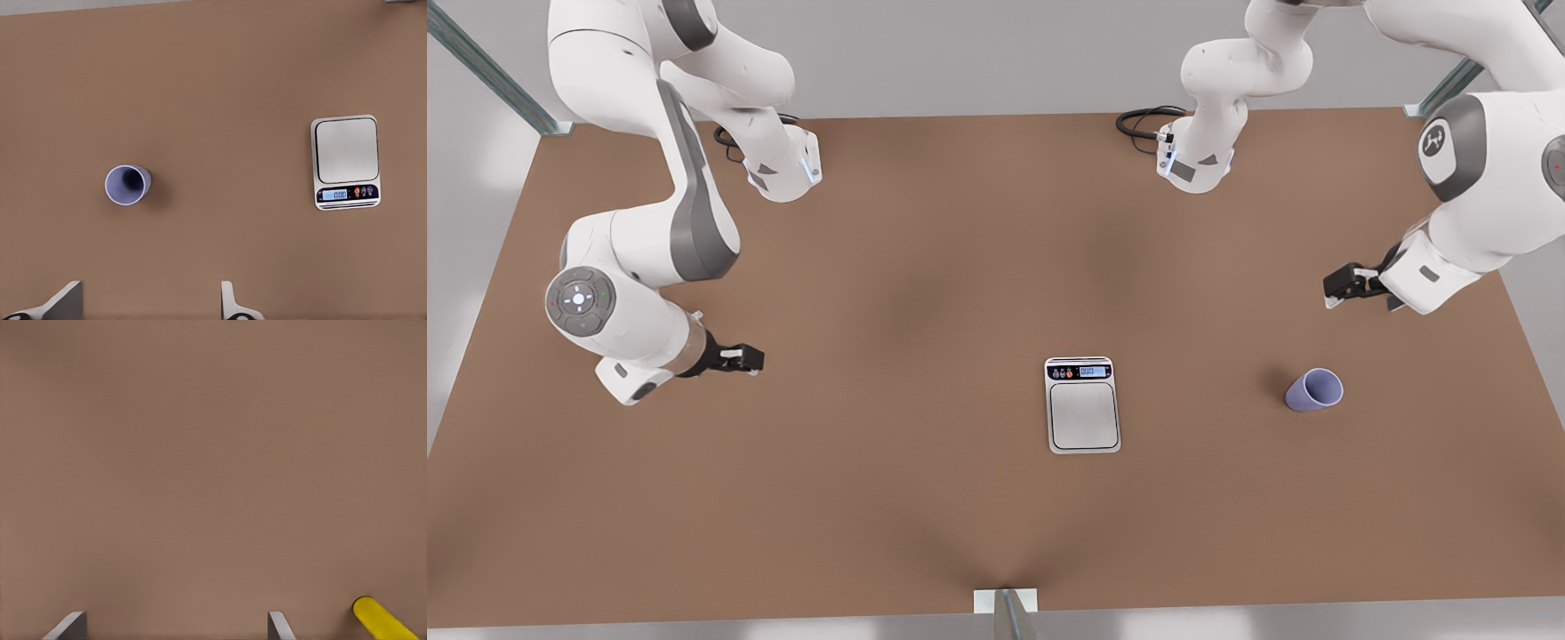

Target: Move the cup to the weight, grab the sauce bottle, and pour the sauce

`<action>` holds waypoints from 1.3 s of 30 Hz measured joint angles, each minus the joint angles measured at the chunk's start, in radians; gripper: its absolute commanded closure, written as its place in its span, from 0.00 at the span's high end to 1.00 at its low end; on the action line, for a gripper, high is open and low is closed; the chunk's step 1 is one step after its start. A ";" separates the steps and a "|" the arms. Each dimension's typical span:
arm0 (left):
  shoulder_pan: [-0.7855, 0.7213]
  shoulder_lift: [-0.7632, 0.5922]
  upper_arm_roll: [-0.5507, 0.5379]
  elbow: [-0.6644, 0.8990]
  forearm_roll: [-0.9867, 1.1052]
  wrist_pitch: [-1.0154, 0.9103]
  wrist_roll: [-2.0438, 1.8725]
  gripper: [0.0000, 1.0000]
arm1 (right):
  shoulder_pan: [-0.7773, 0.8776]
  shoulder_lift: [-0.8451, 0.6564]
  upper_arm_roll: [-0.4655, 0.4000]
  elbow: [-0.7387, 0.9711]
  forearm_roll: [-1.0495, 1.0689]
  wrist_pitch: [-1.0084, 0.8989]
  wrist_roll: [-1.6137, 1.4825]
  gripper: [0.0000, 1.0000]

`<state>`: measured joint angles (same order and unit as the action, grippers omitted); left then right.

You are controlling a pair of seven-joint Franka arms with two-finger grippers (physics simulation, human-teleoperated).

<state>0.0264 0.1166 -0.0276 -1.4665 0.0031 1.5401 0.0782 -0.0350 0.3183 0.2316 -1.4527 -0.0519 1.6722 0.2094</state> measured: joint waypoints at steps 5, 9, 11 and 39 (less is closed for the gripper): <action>0.218 0.195 0.000 0.000 0.002 0.106 0.111 1.00 | -0.011 0.041 0.003 -0.003 0.020 -0.028 -0.205 1.00; 0.207 0.161 0.000 -0.307 0.000 0.483 0.119 1.00 | -0.197 0.032 0.008 0.046 0.223 -0.302 -0.769 1.00; 0.211 0.156 0.000 -0.365 -0.001 0.550 0.117 1.00 | -0.345 0.036 0.006 0.114 0.327 -0.495 -0.991 1.00; 0.277 0.429 0.003 -0.370 0.003 0.770 0.126 1.00 | -1.168 0.358 0.002 -0.072 0.680 -0.484 -2.315 1.00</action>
<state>0.3037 0.5459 -0.0245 -1.8363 0.0058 2.3102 0.2040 -1.2027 0.6764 0.2333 -1.5245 0.6278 1.1881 -2.1056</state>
